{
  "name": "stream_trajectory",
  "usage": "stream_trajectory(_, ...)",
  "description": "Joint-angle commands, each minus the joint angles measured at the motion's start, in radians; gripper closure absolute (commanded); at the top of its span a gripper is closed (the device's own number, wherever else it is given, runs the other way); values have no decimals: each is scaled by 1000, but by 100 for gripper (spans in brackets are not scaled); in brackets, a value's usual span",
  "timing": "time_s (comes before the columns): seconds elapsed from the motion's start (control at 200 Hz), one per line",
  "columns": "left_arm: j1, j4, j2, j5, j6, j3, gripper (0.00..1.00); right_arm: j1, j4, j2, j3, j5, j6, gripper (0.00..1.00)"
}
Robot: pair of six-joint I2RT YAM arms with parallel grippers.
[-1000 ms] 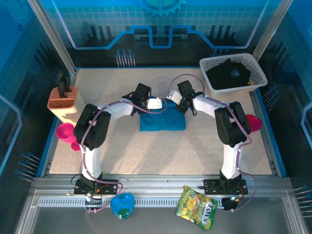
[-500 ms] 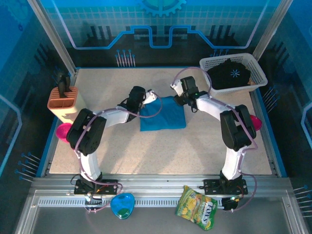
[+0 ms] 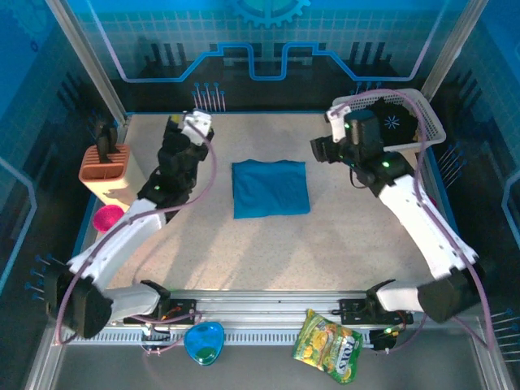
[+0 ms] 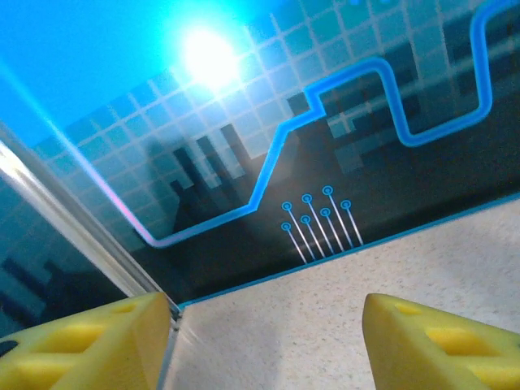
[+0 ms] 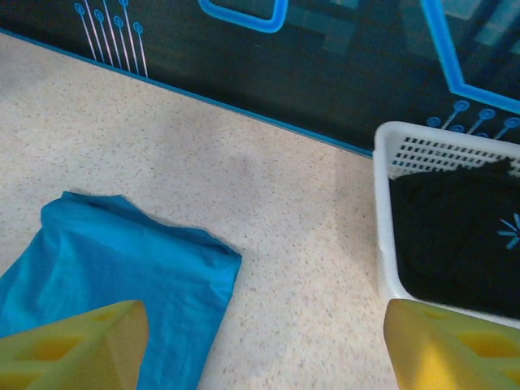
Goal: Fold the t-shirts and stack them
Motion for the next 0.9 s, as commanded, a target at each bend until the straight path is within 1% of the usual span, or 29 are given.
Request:
stream_trajectory(0.0, 10, -377, -100, -52, -331, 94, 28, -20, -172, -59, -53, 11, 96, 22)
stream_trajectory(0.06, 13, -581, -131, -36, -436, 148, 27, -29, -211, -69, -73, -13, 121, 22)
stream_trajectory(0.125, 13, -737, -154, -5, -520, 182, 28, -39, -231, -63, -101, -47, 152, 22)
stream_trajectory(0.24, 13, -916, -170, 77, -641, 190, 28, -47, -206, -36, -164, -120, 215, 23)
stream_trajectory(0.335, 13, -1006, -159, 169, -730, 176, 28, -47, -141, -2, -223, -203, 294, 25)
stream_trajectory(0.41, 13, -1035, -141, 253, -794, 144, 30, -47, -103, 41, -250, -268, 337, 28)
stream_trajectory(0.49, 12, -1027, -110, 341, -857, 95, 31, -47, -81, 96, -261, -322, 370, 28)
stream_trajectory(0.535, 12, -1007, -87, 393, -886, 63, 31, -45, -71, 124, -267, -339, 383, 27)
stream_trajectory(0.61, 8, -967, -47, 448, -932, 16, 34, -43, -49, 164, -279, -345, 408, 27)
stream_trajectory(0.671, -3, -934, -18, 464, -958, -10, 35, -39, -23, 189, -291, -345, 423, 28)
stream_trajectory(0.896, -35, -864, 106, 429, -1006, -9, 34, -16, 30, 291, -292, -327, 451, 31)
